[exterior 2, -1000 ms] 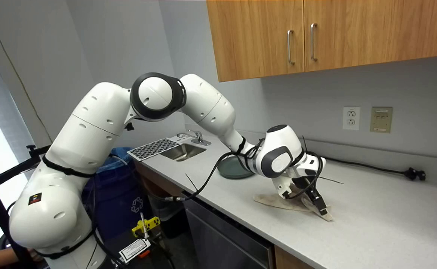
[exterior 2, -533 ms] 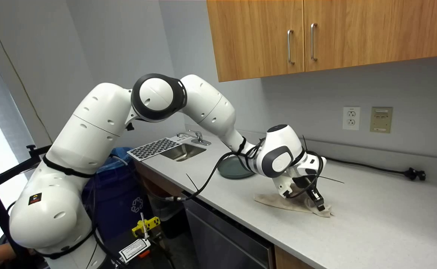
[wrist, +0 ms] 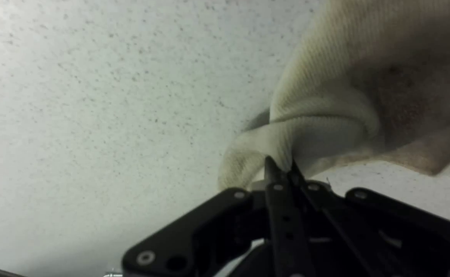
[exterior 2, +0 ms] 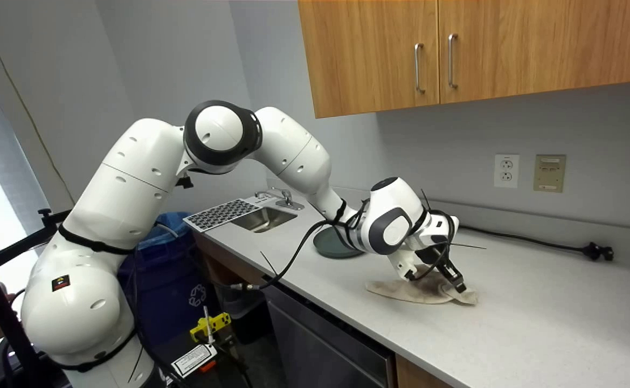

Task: Fold the cloth on the table

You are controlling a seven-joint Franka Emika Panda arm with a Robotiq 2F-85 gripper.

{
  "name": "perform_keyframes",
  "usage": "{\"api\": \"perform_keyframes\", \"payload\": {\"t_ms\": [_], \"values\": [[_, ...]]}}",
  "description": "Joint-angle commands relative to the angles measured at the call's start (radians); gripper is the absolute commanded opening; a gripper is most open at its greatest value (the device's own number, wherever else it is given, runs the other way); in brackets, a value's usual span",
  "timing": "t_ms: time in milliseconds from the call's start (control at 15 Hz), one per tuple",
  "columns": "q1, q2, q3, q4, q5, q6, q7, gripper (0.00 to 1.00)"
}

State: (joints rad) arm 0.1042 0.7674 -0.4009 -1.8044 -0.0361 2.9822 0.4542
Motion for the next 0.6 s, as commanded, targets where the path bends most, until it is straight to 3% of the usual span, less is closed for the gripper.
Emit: {"api": "perform_keyframes", "payload": {"t_ms": [0,200,333,400,533], "values": [[0.131,-0.102,-0.106,-0.169,-0.018,0.132,-0.023,0.01],[0.259,-0.157,-0.207,-0.266,-0.001,0.249,-0.069,0.01],[0.313,-0.207,-0.234,-0.323,-0.05,0.298,-0.059,0.01],[0.323,-0.238,-0.223,-0.35,-0.064,0.309,-0.071,0.01],[0.269,-0.321,-0.112,-0.397,-0.116,0.282,-0.1,0.01]]}}
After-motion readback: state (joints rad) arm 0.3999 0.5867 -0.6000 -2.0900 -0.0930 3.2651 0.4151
